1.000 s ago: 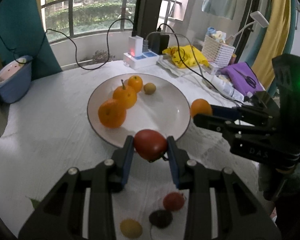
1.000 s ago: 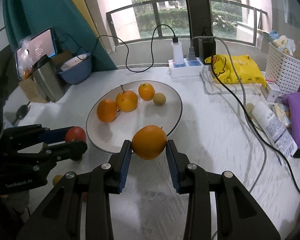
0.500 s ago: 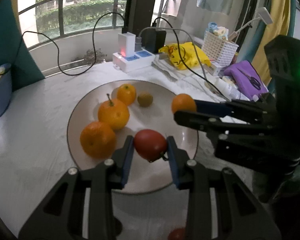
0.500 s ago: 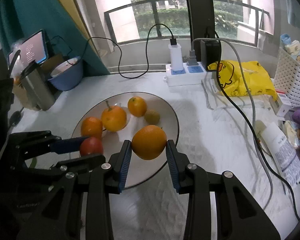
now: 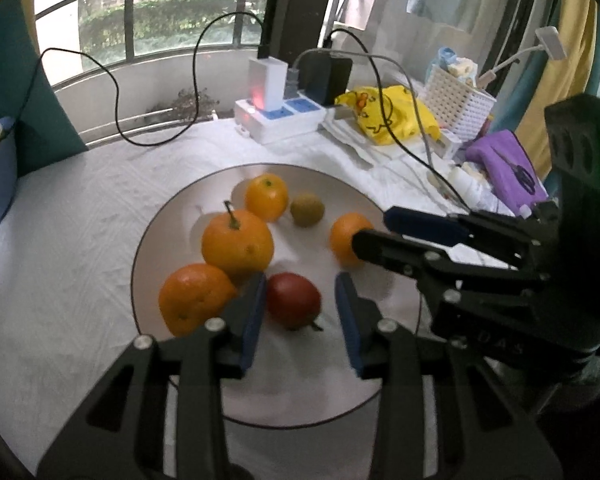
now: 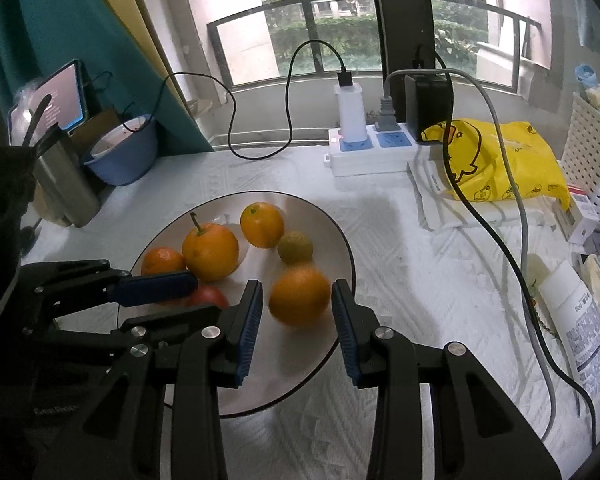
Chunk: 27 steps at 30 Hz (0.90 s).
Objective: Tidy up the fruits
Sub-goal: 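Lower both fruits onto the white plate and open both grippers, then move both grippers back toward the remaining loose fruit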
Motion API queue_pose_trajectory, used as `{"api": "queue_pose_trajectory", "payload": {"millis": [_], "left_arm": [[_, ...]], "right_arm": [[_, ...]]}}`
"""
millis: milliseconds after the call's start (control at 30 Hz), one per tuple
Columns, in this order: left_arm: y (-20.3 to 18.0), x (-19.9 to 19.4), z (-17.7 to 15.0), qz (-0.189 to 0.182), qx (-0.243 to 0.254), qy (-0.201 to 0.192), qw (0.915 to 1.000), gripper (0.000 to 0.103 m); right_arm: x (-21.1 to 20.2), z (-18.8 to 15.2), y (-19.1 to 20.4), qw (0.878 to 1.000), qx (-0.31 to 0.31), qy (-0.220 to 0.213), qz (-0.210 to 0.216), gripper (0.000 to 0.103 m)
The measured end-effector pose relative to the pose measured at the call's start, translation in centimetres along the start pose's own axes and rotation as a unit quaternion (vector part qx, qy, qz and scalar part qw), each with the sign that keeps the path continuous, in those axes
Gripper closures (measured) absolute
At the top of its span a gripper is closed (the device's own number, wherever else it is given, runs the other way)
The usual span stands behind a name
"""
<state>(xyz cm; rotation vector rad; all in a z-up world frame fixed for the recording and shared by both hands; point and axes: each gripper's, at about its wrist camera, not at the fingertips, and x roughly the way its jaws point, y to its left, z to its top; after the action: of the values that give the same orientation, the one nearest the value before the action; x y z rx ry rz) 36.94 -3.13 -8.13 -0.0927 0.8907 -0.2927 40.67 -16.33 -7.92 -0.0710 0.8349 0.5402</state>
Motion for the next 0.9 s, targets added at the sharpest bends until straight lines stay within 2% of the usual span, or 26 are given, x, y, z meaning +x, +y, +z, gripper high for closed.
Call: {"api": "queue_pose_trajectory", "payload": {"millis": [67,467,900], "left_arm": [[0.1,-0.5,0.0,-0.001,-0.003,-0.004,1.0000,0.058],[0.1,-5.4,-1.5,0.013,0.000,-0.038,0.9992,0.058],[0.6,-9.2,-4.9,0.027,-0.004,-0.051,0.9983,0.058]], "right_arm": [[-0.2,0.0,0.0,1.000,0.002,-0.002,-0.003,0.064],[-3.2,-0.5,1.5,1.000,-0.008,-0.019,-0.019,0.064],[-6.7,-3.2,4.2,1.000,-0.005,-0.021,-0.022,0.064]]}}
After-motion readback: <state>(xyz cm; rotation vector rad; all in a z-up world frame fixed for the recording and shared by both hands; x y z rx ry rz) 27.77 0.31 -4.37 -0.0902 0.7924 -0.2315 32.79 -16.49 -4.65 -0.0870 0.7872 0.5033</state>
